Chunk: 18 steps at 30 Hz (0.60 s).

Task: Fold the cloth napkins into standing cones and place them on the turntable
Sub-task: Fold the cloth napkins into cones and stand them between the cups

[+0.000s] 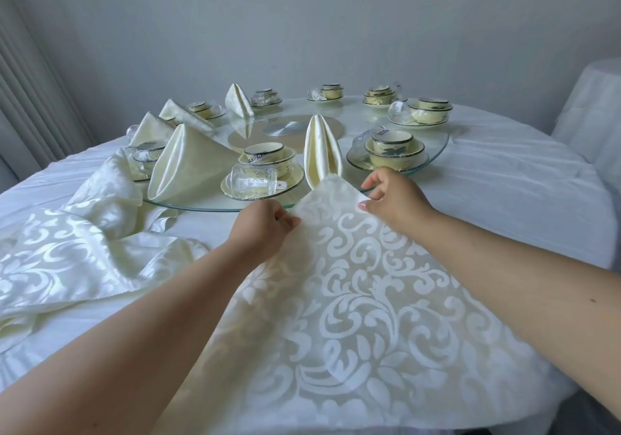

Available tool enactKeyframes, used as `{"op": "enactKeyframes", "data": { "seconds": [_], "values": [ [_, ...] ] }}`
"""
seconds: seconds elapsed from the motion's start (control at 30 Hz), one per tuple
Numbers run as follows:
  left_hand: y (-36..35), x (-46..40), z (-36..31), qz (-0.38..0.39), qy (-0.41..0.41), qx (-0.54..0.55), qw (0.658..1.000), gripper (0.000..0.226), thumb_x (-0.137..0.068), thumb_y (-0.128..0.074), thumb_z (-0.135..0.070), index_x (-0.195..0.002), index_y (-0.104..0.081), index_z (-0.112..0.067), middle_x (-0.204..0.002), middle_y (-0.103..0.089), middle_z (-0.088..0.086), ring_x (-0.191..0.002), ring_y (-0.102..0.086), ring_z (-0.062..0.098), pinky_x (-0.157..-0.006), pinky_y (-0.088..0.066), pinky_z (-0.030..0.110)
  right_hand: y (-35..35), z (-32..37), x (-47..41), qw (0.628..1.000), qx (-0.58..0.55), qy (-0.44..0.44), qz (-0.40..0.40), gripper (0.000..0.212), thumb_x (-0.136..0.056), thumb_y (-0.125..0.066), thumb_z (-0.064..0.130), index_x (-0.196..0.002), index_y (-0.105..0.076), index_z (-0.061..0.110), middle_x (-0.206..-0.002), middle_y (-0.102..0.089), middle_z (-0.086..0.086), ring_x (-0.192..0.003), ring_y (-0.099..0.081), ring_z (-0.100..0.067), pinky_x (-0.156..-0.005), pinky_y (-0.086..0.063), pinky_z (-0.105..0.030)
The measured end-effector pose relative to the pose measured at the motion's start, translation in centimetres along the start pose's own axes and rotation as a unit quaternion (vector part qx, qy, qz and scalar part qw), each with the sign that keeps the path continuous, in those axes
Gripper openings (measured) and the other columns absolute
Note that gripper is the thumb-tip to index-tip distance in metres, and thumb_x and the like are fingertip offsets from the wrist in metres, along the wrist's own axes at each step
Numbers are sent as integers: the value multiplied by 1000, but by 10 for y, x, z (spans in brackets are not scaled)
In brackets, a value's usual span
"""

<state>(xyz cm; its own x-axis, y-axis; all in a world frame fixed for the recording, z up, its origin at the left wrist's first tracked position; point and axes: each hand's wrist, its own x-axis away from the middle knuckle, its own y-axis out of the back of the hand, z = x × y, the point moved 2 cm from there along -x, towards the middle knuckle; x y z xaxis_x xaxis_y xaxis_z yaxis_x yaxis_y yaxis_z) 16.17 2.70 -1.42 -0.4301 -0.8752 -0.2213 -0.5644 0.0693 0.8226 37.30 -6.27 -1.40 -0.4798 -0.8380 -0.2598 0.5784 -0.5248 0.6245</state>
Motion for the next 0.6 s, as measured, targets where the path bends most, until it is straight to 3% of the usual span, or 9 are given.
{"op": "enactKeyframes", "data": {
  "seconds": [0.1,0.27,0.37,0.43,0.5,0.6],
  "values": [
    [13,-2,-1,-32,-21,-27,999,39,-93,-58,-37,-80,-57,0,-65,-50,5,-66,-45,26,-57,-32,32,2,10,-2,998,-1,43,-37,21,-84,-70,17,-91,-51,22,-77,-58,6,-65,-51,-10,-54,-38,-23],
    [20,-8,-2,-63,-24,-85,994,40,-94,-53,-43,-69,-47,-13,-65,-48,1,-70,-48,29,-55,-31,31,-1,23,-10,994,28,74,-82,17,-85,-68,19,-89,-52,22,-76,-54,10,-71,-52,-13,-64,-38,-26],
    [21,-1,-8,-101,-31,-118,987,31,-95,-52,-42,-101,-58,-13,-100,-55,8,-98,-53,32,-75,-40,36,-2,27,-9,989,82,94,-77,11,-87,-66,20,-93,-56,18,-82,-58,7,-79,-56,-18,-70,-44,-29],
    [27,14,-19,-111,-82,-125,983,23,-96,-50,-30,-108,-60,-13,-108,-54,9,-105,-51,31,-82,-40,36,-3,26,-6,985,124,107,-63,9,-89,-63,20,-95,-58,17,-85,-59,7,-83,-57,-20,-73,-46,-31],
    [33,40,-31,-50,-143,-118,981,22,-95,-45,-19,-103,-66,-15,-104,-58,5,-102,-54,25,-78,-39,29,-4,25,-2,982,144,108,-53,8,-89,-62,20,-96,-59,16,-86,-58,6,-87,-58,-23,-74,-45,-31],
    [37,93,-35,73,-185,-103,975,26,-98,-43,-20,-109,-66,-22,-111,-61,-3,-105,-56,16,-75,-32,19,0,33,7,974,184,123,-47,13,-87,-65,20,-98,-61,14,-97,-61,0,-100,-54,-25,-77,-40,-30]
  ]
}}
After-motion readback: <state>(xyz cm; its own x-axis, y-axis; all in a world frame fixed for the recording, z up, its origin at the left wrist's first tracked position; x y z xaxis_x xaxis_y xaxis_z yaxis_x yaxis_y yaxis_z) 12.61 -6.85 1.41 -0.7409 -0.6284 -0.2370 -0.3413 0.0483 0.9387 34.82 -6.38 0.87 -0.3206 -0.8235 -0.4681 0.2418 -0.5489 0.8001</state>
